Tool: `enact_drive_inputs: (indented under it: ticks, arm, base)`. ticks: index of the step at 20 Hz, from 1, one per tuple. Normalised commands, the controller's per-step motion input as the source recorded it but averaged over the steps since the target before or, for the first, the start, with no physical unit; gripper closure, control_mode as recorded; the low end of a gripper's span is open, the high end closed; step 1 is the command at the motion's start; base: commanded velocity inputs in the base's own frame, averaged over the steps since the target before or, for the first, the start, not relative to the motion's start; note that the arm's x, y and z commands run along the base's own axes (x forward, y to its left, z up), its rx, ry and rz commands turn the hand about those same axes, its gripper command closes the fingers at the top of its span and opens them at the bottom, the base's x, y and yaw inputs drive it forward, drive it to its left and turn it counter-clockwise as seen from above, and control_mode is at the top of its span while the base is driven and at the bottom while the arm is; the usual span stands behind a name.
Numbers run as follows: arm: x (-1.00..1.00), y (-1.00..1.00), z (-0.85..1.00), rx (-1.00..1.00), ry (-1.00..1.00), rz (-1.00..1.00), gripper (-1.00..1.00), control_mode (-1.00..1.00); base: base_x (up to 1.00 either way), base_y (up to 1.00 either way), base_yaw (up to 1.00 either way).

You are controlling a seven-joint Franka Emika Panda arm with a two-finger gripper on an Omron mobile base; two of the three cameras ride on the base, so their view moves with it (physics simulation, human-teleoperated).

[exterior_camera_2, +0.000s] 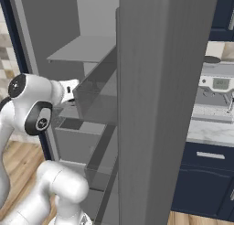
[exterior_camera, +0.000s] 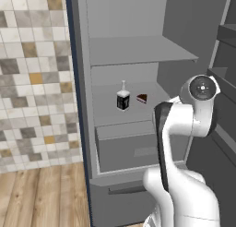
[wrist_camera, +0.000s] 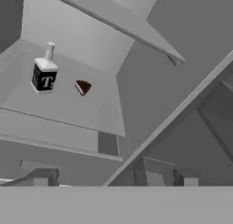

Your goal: Place the mustard and ketchup from the counter to the top shelf of the fridge. If the existing items in the fridge are on the top shelf, move them to other shelves.

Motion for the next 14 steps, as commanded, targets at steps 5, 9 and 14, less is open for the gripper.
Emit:
enact_drive_inputs:
  ticks: [5, 9, 14]
  arm:
    - [-1.00, 0.04, 0.20, 0.01, 0.60, -0.09, -1.00, -1.00]
    - [-0.92, 0.33, -0.17, 0.19, 0.25, -0.10, -1.00, -1.00]
    - [-0.58, 0.20, -0.24, 0.47, -0.04, -0.01, -1.00, -1.00]
  base:
    - [0.00, 0.00, 0.00]
    - [0.00, 0.00, 0.00]
    - [0.00, 0.00, 0.00]
